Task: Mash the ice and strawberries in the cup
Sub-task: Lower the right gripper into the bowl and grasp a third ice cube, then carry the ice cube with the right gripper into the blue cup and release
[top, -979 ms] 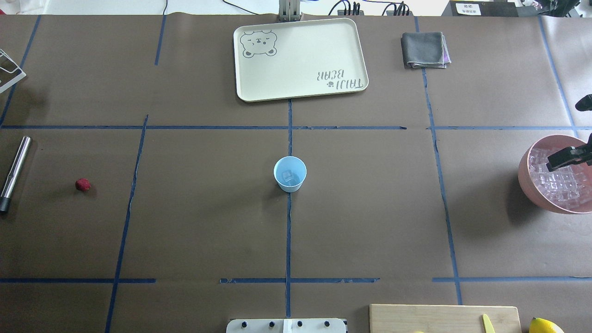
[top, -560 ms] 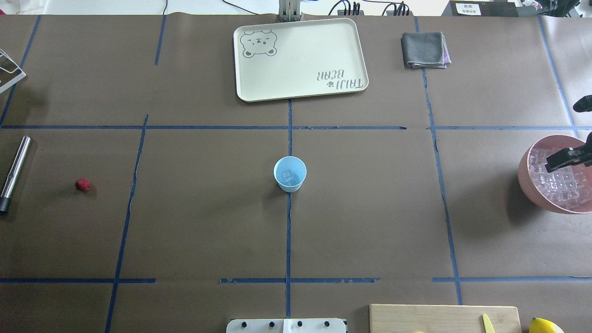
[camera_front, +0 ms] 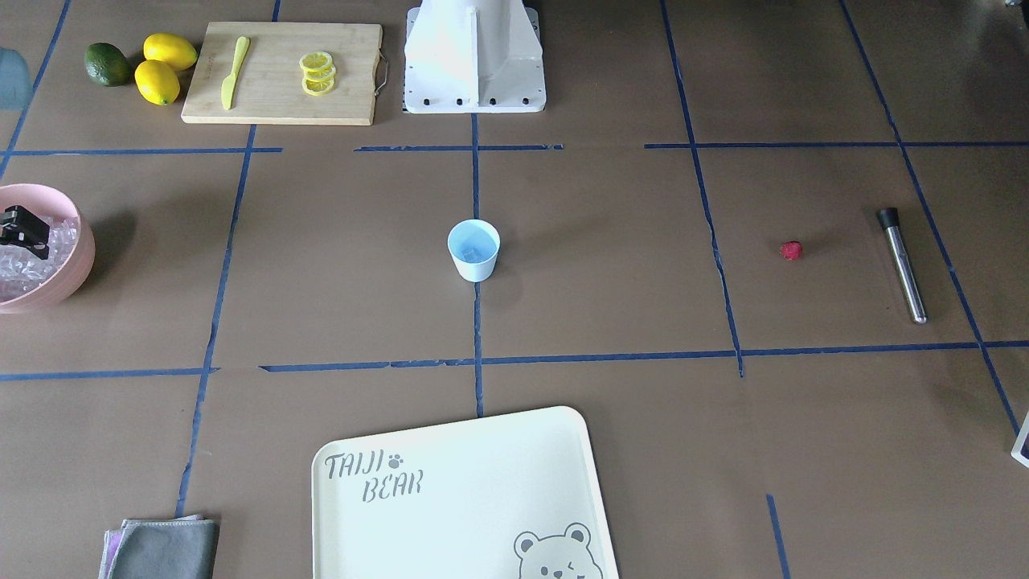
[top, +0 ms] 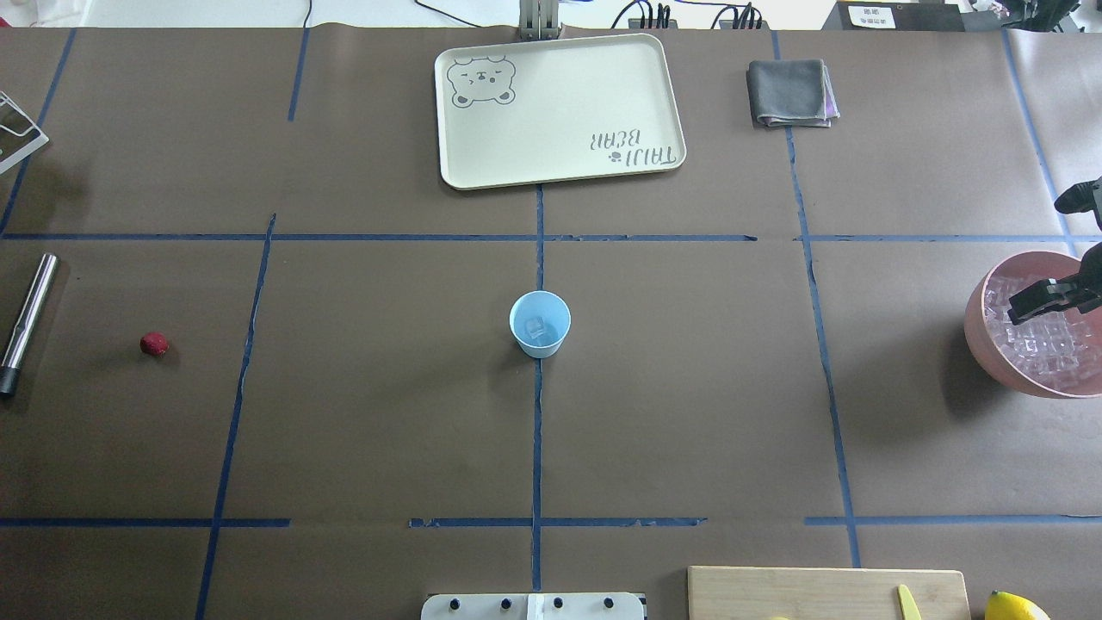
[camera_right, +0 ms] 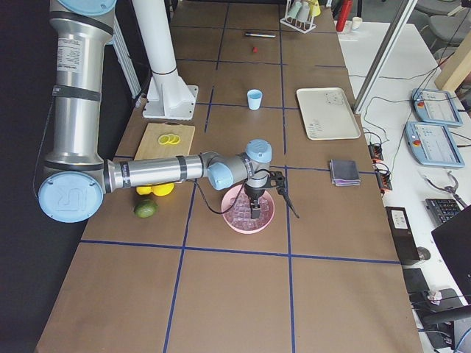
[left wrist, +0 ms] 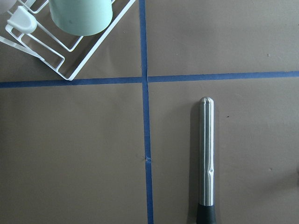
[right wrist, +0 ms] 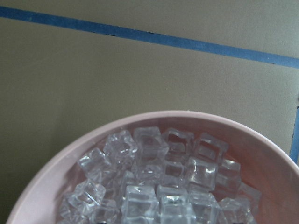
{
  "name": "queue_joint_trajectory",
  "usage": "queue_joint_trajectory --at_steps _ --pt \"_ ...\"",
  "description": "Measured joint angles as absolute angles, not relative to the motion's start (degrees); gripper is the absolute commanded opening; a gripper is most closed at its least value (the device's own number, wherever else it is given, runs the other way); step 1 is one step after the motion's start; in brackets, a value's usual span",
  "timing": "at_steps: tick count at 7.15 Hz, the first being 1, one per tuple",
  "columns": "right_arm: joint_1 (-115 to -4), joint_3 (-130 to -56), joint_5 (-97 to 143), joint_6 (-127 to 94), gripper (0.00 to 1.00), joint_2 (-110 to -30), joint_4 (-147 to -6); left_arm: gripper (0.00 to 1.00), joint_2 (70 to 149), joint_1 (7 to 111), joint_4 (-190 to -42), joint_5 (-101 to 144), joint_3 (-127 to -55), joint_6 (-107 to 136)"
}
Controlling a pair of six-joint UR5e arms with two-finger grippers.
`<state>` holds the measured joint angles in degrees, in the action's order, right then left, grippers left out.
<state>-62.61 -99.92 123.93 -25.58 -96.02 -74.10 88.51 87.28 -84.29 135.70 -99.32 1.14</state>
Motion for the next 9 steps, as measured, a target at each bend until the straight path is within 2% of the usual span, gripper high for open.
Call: queue_joint_trajectory --at_steps 2,5,7,9 --pt "-62.69 -100.33 123.98 -25.46 0.02 -95.96 -74.03 1.00 88.51 87.28 -84.29 135.70 -99.32 1.14" --pt "-63.70 -102.30 124.29 -25.29 0.00 -96.66 -74.08 1.00 88.51 87.28 -84.29 135.70 -99.33 1.14" --pt "-64.46 -107.44 124.53 -26.18 0.00 -97.72 -74.64 1.00 88.48 87.29 -84.29 135.76 -99.49 1.14" --pt "-63.63 -113.77 126.08 -36.08 0.00 -97.40 -74.58 1.00 88.43 87.33 -84.29 135.77 -99.94 1.14"
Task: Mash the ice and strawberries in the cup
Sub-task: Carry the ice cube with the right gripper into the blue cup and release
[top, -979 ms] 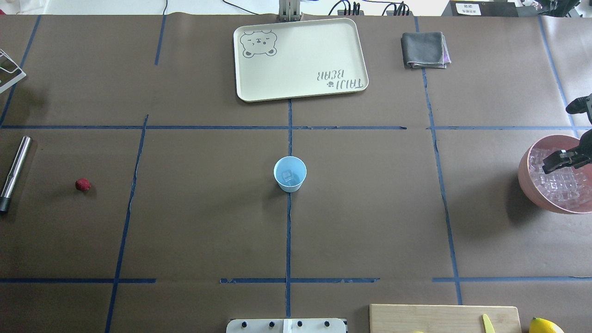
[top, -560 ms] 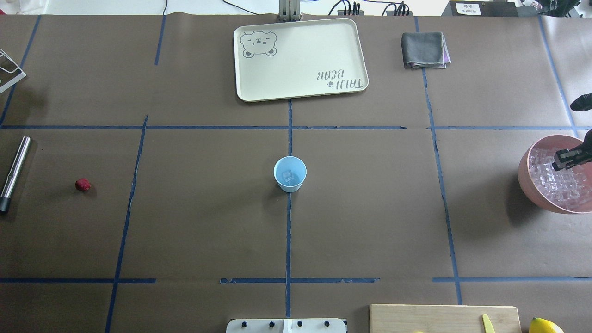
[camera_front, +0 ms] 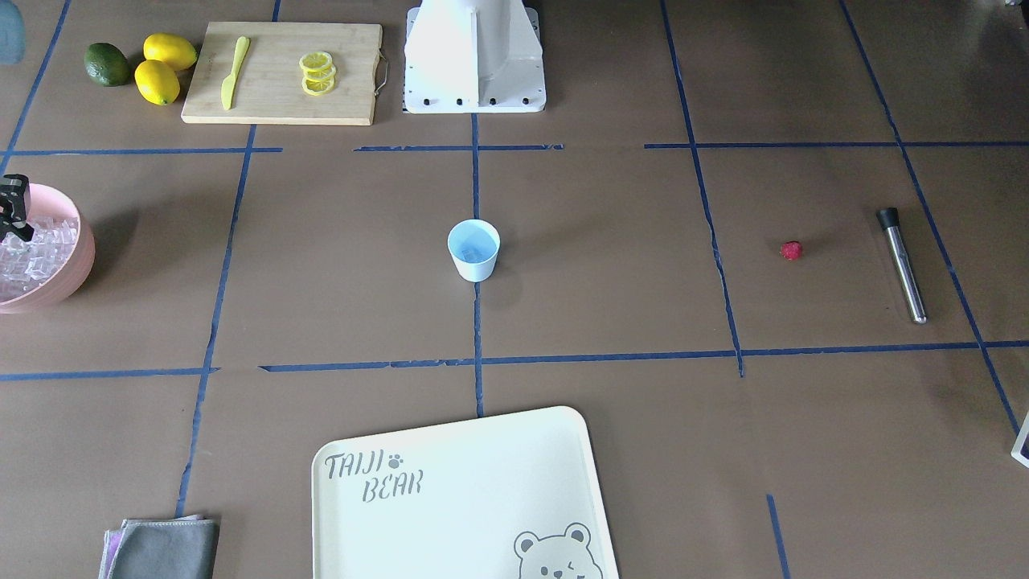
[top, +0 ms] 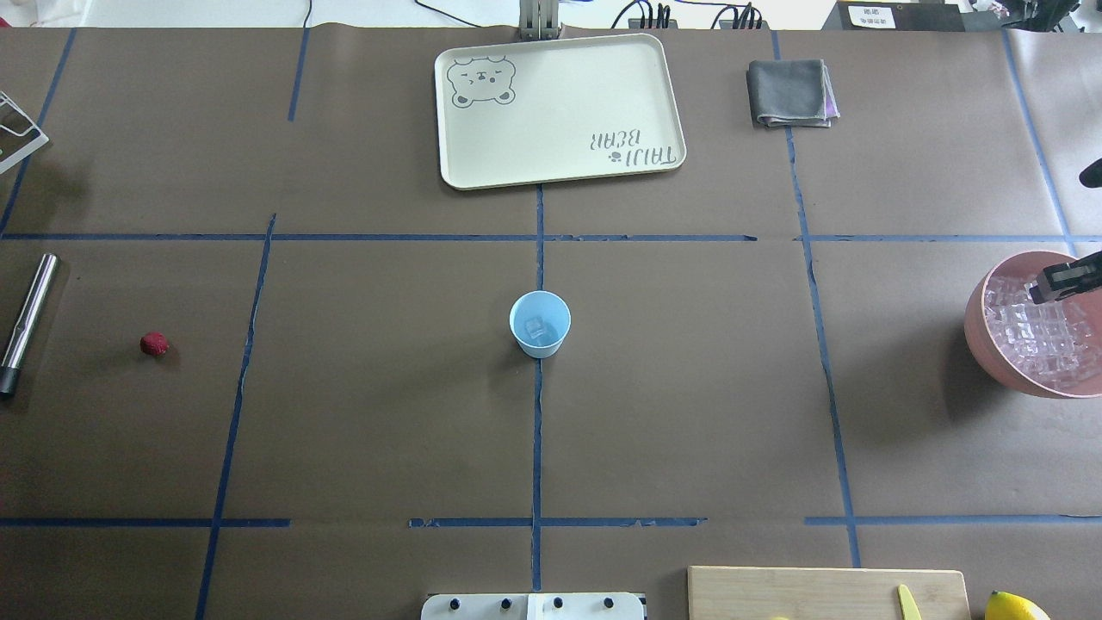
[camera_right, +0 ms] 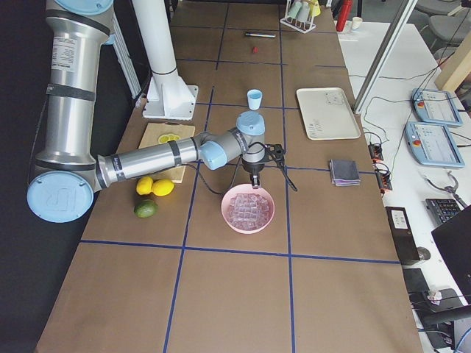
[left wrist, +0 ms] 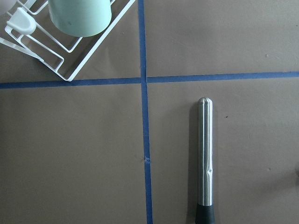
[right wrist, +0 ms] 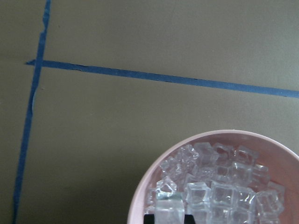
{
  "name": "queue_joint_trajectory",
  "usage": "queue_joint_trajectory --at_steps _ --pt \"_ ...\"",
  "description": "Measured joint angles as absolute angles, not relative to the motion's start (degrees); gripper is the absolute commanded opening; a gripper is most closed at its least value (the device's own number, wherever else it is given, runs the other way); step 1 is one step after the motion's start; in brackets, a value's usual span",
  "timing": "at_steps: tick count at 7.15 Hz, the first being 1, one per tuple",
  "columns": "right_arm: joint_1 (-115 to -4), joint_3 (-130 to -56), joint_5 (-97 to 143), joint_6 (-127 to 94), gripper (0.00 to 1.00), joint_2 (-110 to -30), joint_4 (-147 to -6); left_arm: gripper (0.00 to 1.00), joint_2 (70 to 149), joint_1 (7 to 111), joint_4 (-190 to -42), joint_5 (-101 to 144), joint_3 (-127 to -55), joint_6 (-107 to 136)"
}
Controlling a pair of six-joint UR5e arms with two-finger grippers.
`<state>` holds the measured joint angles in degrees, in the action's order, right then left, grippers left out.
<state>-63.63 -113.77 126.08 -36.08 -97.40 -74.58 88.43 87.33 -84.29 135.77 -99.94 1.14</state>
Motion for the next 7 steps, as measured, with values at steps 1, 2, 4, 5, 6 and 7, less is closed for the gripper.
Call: queue_joint_trajectory --at_steps 1,2,4,5,6,7 --pt "-61.57 -116.02 128.03 -45.17 0.00 -95.10 -74.32 1.00 88.42 87.31 -84.29 135.73 -99.98 1.14" --pt "-57.94 -117.18 129.01 -56.06 0.00 -90.72 -74.20 1.00 88.42 87.29 -84.29 135.71 -99.99 1.14" --pt "-45.83 -117.31 123.08 -78.51 0.00 -78.68 -74.39 1.00 88.41 87.28 -84.29 135.68 -99.92 1.14" --pt "-38.66 -115.29 117.01 -86.99 0.01 -71.85 -74.71 1.00 88.42 87.28 -84.29 135.65 -99.85 1.14" --pt "-33.26 -111.23 111.08 -93.03 0.01 -65.21 -74.75 1.00 88.42 87.28 -84.29 135.62 -99.80 1.14" --pt "-29.12 -105.13 105.37 -97.82 0.01 -58.04 -74.59 1.00 88.42 87.28 -84.29 135.62 -99.78 1.14"
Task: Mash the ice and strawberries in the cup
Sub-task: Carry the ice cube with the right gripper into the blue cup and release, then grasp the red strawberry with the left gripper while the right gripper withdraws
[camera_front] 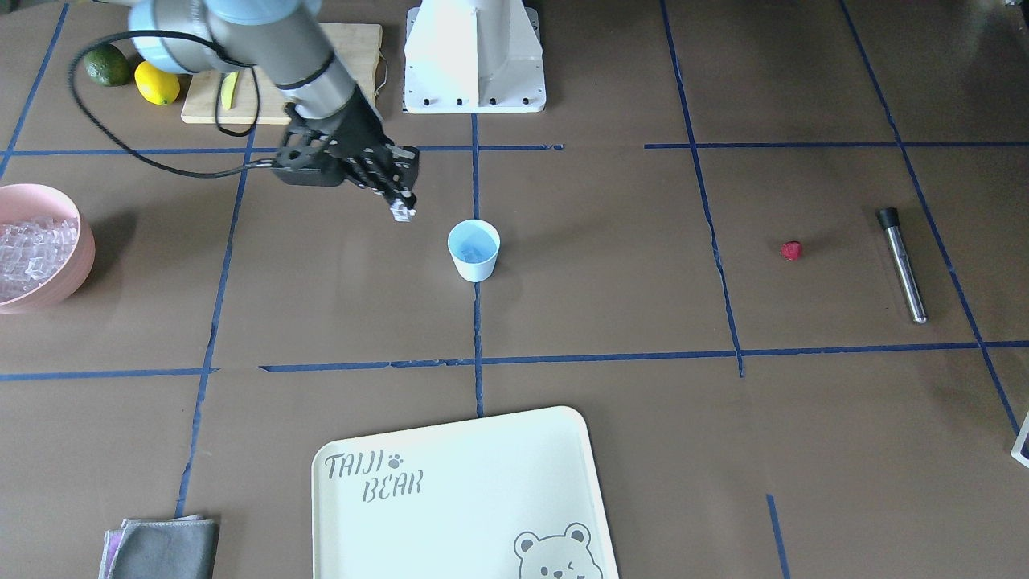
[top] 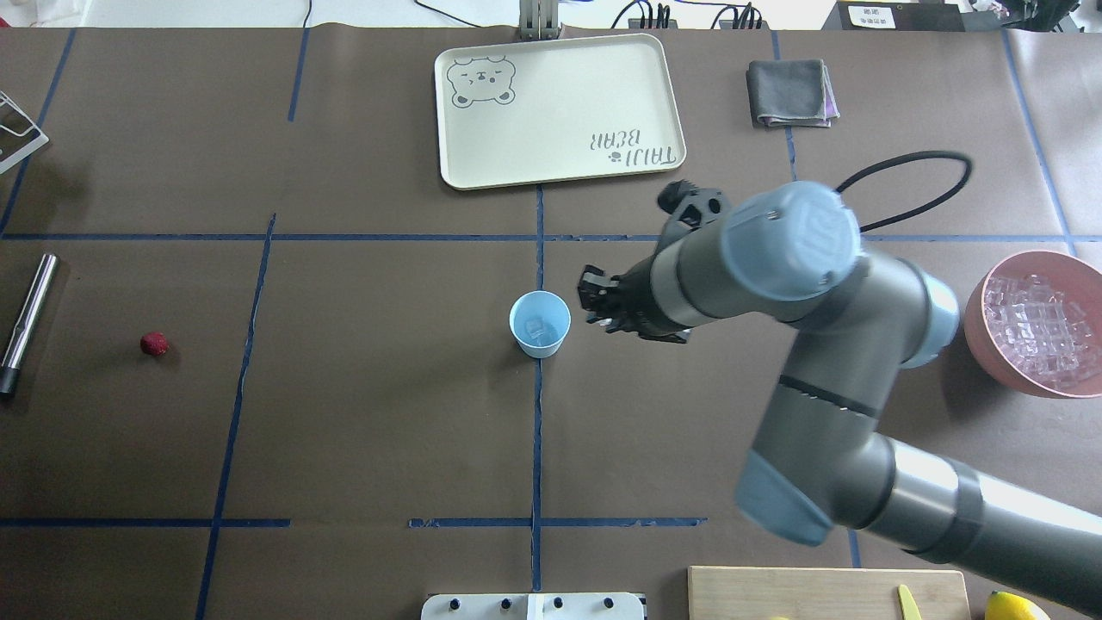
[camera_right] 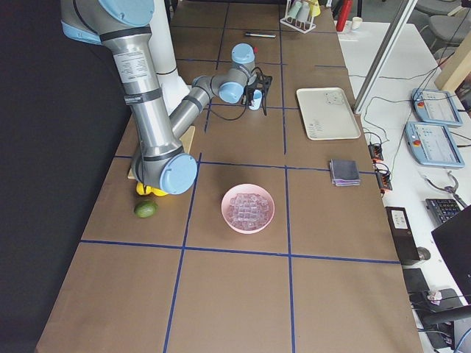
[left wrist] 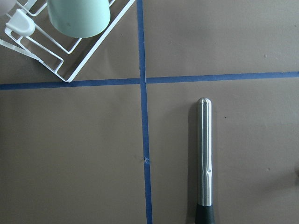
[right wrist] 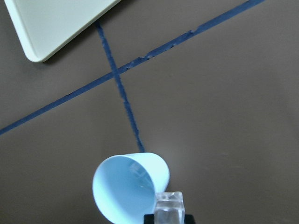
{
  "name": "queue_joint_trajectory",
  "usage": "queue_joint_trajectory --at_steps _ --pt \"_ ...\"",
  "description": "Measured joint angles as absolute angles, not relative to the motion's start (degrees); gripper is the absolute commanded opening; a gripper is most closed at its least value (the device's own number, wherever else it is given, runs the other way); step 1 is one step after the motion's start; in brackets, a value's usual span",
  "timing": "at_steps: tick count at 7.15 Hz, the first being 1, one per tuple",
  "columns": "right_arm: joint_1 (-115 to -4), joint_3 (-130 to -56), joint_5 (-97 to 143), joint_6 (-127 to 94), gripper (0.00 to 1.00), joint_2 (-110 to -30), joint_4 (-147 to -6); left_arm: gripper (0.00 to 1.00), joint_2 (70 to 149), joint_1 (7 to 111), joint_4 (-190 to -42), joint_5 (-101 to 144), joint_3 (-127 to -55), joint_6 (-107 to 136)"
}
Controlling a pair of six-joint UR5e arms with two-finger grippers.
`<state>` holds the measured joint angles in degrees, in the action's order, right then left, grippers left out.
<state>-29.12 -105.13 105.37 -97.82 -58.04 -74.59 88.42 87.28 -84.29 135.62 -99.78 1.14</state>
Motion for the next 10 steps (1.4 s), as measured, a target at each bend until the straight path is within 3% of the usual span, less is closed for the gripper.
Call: queue_joint_trajectory --at_steps 2,4,5,6,8,10 --pt "-26.46 -98.57 101.16 -100.98 0.04 -51.54 -74.33 1.00 88.42 87.27 -84.29 135.62 -99.72 1.14" --pt "-26.15 -97.43 100.59 -101.21 0.19 -50.91 -74.35 1.00 88.42 87.27 -84.29 135.67 -99.80 1.14" --pt "-26.13 -97.34 100.56 -101.14 0.79 -51.01 -74.40 1.00 88.42 87.28 -84.29 135.69 -99.86 1.14" --pt "-26.11 -97.32 100.53 -101.10 0.99 -51.16 -74.51 1.00 88.42 87.27 -84.29 135.68 -99.85 1.14" --pt "-26.54 -97.77 100.61 -101.05 0.99 -51.80 -74.84 1.00 88.42 87.27 -84.34 135.65 -99.85 1.11" --pt "-29.42 -103.91 102.72 -100.57 0.99 -56.54 -77.21 1.00 88.51 84.61 -85.91 135.69 -100.82 1.22"
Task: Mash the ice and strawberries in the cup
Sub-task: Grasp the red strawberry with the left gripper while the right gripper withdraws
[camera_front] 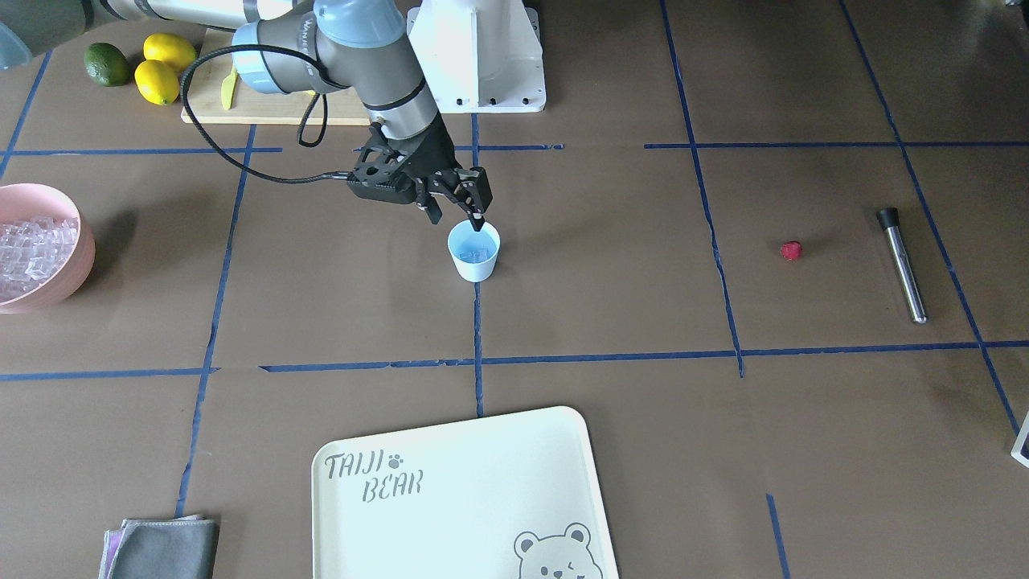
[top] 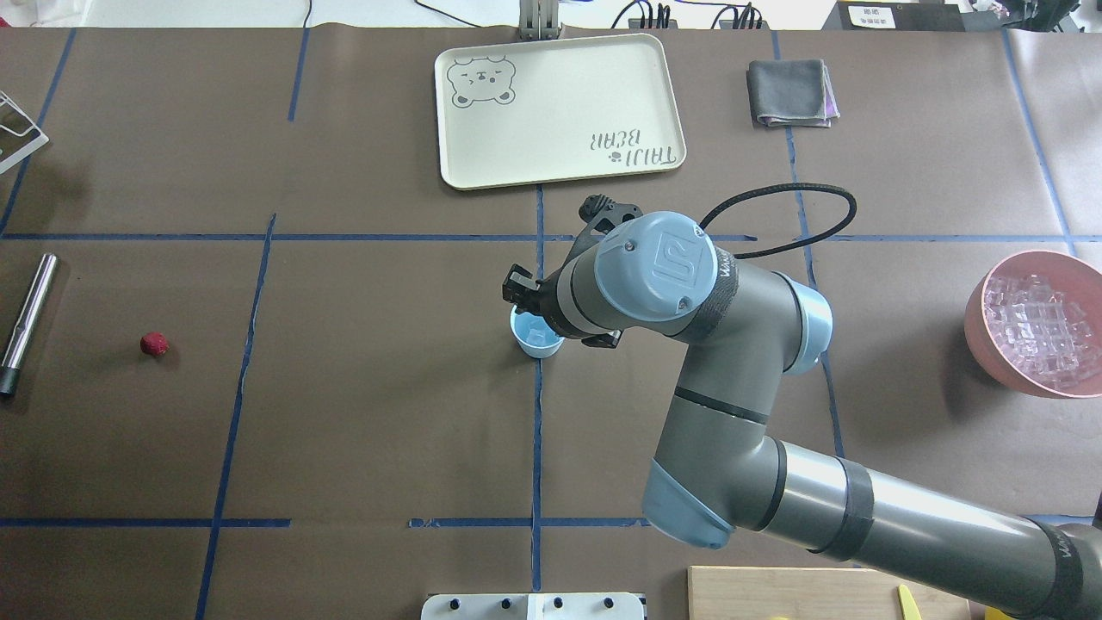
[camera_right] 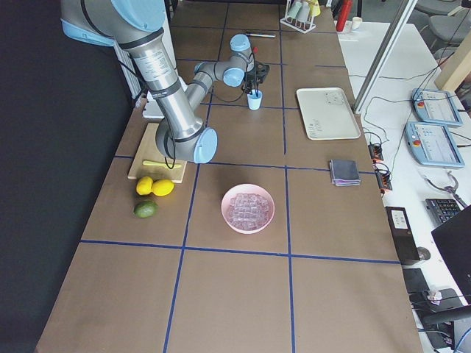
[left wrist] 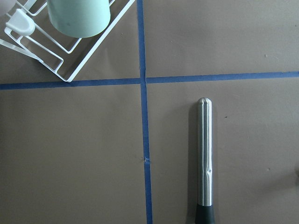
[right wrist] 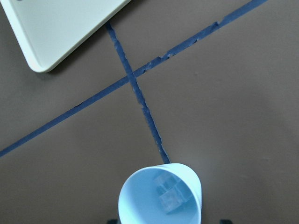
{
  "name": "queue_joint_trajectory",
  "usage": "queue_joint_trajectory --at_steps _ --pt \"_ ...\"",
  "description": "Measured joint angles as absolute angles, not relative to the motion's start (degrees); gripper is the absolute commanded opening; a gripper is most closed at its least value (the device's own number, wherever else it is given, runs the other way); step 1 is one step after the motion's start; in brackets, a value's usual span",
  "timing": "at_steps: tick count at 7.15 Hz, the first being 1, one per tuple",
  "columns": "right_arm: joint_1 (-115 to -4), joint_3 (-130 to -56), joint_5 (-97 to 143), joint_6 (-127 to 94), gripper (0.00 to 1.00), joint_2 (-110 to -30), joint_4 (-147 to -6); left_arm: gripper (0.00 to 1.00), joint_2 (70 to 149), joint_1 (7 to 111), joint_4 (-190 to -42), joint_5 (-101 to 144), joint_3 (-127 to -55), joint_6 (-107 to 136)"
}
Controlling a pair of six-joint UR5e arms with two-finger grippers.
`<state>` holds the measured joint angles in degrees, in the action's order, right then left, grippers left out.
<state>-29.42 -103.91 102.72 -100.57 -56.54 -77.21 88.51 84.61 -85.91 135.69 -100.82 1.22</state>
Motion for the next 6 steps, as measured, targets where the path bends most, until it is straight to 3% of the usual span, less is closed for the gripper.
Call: queue_joint_trajectory --at_steps 3,6 --pt "-44.13 -114.76 118.52 -86.90 0.99 -69.54 -82.68 1.00 88.83 72.11 -94.68 135.18 -104.42 17.37" --pt "-56.77 -116.84 128.01 -65.62 0.99 -81.38 -83.12 1.00 89.30 58.73 -103.27 129.34 -104.98 35.71"
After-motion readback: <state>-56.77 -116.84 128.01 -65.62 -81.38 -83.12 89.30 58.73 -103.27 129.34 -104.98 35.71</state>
